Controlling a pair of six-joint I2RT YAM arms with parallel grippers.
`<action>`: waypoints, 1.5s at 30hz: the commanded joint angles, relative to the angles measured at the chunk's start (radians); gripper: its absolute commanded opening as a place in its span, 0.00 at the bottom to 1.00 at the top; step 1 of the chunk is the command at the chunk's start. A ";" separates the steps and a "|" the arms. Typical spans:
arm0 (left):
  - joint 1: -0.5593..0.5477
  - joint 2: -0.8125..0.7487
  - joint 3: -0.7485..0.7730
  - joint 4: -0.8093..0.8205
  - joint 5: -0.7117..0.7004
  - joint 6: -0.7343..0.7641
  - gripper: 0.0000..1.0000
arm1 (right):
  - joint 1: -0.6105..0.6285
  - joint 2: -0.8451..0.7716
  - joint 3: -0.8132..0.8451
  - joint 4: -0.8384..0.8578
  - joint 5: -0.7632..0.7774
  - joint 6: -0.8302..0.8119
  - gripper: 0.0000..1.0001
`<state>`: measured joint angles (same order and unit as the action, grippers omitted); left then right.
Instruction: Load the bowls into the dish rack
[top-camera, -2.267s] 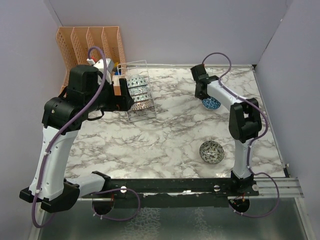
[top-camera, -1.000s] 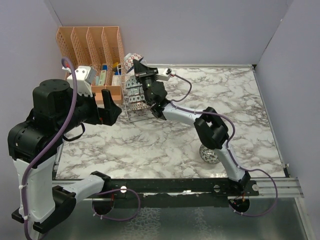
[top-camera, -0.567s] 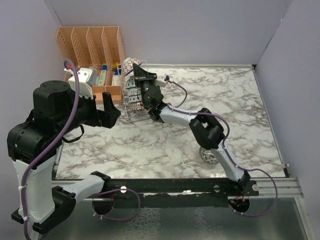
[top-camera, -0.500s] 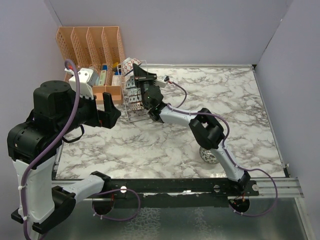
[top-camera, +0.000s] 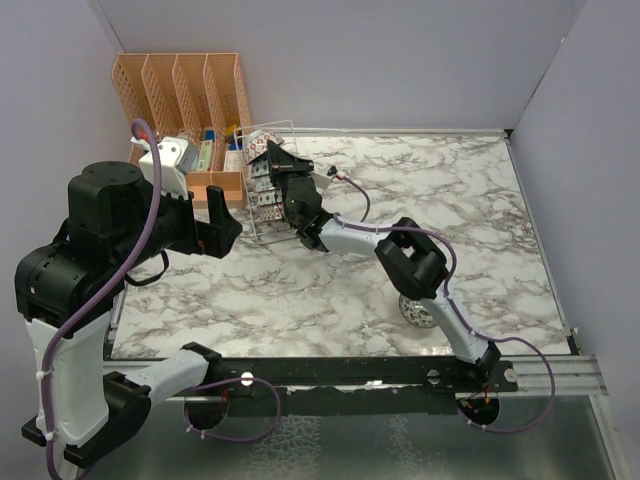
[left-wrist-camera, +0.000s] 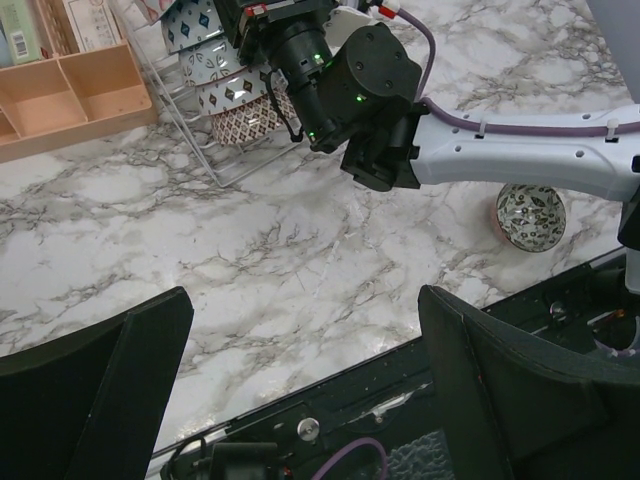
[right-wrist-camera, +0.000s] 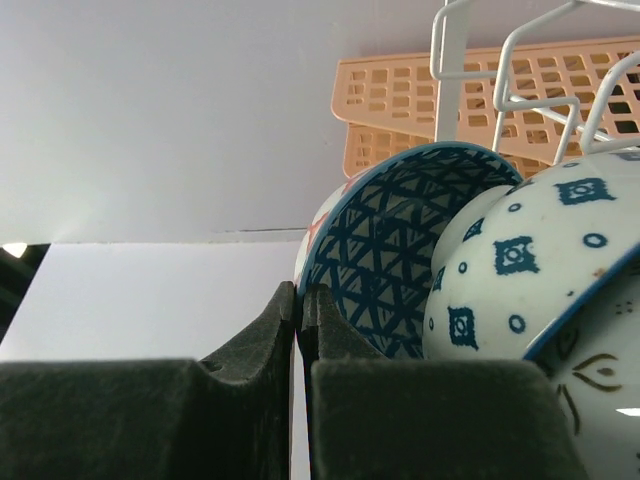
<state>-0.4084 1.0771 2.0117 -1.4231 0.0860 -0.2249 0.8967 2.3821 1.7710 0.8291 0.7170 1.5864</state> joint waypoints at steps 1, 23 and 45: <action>-0.007 -0.002 -0.005 0.014 -0.014 0.010 0.99 | 0.011 -0.043 -0.025 -0.011 0.057 0.075 0.01; -0.007 0.007 -0.006 0.016 -0.019 0.006 0.99 | 0.010 -0.128 -0.165 0.026 0.123 0.152 0.25; -0.009 0.003 -0.021 0.020 -0.001 0.001 0.99 | 0.013 -0.288 -0.412 -0.022 -0.010 0.247 0.34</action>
<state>-0.4129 1.0855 2.0003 -1.4227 0.0849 -0.2253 0.8978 2.1647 1.4189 0.8139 0.7567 1.8130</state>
